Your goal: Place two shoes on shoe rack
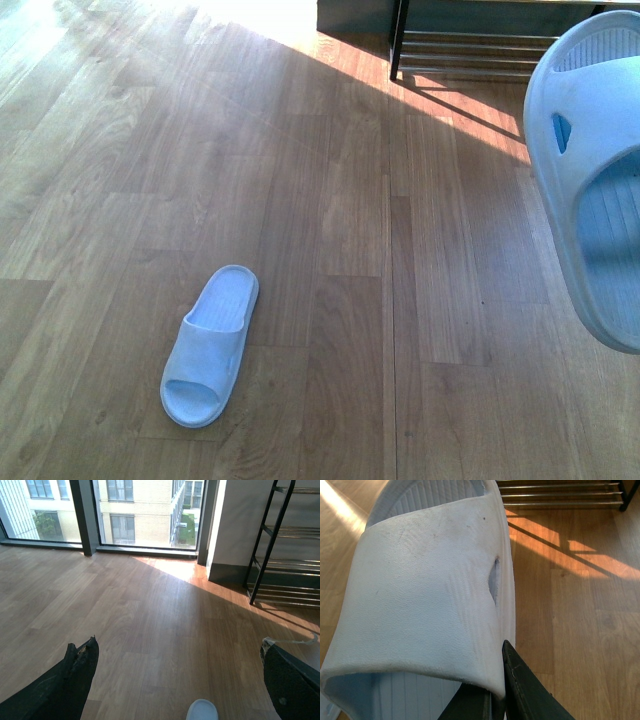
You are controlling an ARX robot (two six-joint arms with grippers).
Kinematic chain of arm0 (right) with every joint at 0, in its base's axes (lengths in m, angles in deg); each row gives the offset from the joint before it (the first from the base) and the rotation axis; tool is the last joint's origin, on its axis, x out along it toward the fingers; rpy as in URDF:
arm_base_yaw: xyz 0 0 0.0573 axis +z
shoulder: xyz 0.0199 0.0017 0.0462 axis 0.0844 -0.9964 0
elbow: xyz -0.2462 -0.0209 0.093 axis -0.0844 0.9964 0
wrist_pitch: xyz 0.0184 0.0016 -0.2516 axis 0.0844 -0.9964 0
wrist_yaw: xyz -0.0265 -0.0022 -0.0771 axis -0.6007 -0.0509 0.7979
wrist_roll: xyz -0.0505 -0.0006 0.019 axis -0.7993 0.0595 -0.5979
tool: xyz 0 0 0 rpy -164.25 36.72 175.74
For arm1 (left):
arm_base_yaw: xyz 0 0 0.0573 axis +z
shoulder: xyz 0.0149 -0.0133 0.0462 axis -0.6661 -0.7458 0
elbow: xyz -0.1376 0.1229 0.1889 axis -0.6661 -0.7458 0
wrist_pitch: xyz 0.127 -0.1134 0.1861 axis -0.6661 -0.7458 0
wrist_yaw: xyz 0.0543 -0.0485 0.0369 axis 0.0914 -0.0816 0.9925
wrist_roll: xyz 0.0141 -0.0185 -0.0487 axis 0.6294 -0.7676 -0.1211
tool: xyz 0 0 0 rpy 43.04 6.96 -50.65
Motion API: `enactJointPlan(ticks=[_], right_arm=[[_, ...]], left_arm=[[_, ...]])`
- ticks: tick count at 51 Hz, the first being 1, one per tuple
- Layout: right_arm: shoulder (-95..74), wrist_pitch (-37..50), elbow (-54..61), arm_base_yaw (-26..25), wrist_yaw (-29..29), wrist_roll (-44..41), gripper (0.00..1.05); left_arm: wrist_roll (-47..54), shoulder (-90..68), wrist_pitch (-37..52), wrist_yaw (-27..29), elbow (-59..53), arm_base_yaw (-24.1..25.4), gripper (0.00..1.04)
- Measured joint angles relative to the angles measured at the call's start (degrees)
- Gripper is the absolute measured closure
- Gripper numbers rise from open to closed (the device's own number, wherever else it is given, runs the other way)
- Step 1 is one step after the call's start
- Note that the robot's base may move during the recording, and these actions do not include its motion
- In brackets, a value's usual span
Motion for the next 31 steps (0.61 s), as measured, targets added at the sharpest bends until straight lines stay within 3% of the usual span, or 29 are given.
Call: enactJointPlan(ticks=[1,4,8,21,31], right_arm=[[0.0,0.0,0.0,0.0,-0.2,0.0,1.03],[0.0,0.0,0.0,0.0,-0.2,0.0,1.03],[0.0,0.0,0.0,0.0,-0.2,0.0,1.03],[0.0,0.0,0.0,0.1,-0.2,0.0,1.03],[0.0,0.0,0.0,0.1,-0.2,0.0,1.03]], left_arm=[[0.1,-0.1,-0.1,0.4,0.0,0.0,0.09],[1.9,-5.0,-7.0,8.9,3.0,-1.9,0.09],[5.1,-16.1,-5.6,13.9,5.8,-2.0,0.09],[25.0,-60.9,23.5,10.5,13.8,1.9,0.09],[21.1,-90.1,19.9,2.3,27.8,3.2,0.09]])
